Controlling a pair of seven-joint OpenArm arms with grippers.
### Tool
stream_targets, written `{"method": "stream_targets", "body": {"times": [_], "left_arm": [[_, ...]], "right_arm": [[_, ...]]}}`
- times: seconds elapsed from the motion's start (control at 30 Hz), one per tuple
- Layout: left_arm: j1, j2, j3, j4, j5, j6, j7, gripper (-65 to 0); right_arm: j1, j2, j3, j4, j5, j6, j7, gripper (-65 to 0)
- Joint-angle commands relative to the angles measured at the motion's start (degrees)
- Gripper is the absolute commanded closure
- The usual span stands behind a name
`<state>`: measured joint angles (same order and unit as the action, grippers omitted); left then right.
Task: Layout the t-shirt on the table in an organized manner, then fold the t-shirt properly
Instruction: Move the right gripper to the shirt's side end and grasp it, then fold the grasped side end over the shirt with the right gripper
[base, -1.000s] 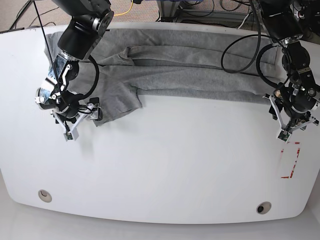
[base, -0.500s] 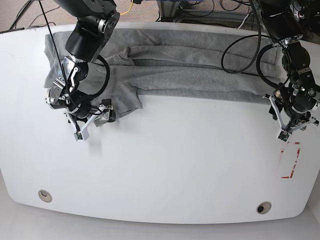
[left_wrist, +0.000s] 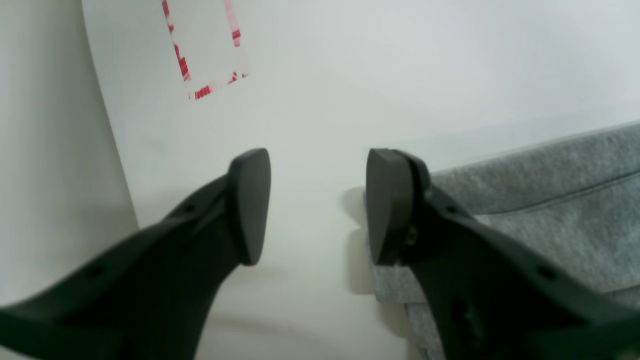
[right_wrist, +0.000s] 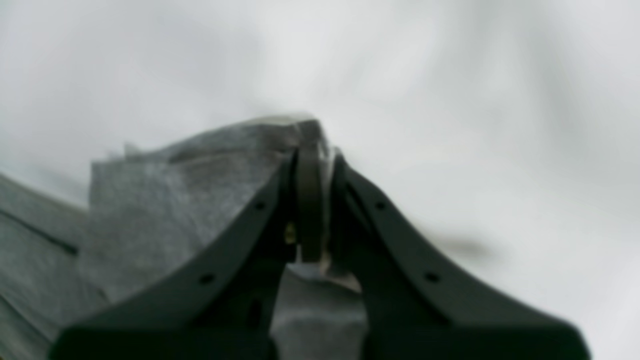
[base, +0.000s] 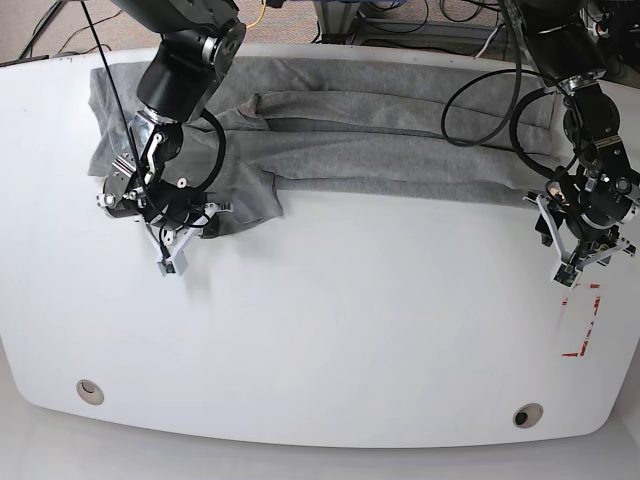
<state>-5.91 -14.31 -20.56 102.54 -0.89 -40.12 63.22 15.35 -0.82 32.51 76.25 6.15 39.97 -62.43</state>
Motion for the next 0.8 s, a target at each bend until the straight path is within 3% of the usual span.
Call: {"method": "stream_targets", "body": {"times": [0.0,0.13,0.33,0.77], "left_arm": [[-1.08,-0.68,-0.15,0.80,0.14,0.12,-0.94,-28.7],[-1.08,-0.68,1.61,0.71,0.31,0.12,-0.94,-28.7],[-0.99,-0.68,3.02,0.71,0.31,0.12,-0.94,-28.7],[-0.90,-0.68,6.71,0.71,0.40,0.12,-0.94,-28.7]], "right_arm": [[0.87,0.42,-1.00,4.85,-0.22,0.03,-4.25,-0.8],[-0.89,0.60,-4.25,9.95,1.89,0.03,-10.31,-0.8],[-6.78,2.89,-8.47,19.97,14.90,0.03,-16.73,-0.8],[-19.09,10.71,-16.03,27.18,47.08,0.03,-17.57,-0.8]]}}
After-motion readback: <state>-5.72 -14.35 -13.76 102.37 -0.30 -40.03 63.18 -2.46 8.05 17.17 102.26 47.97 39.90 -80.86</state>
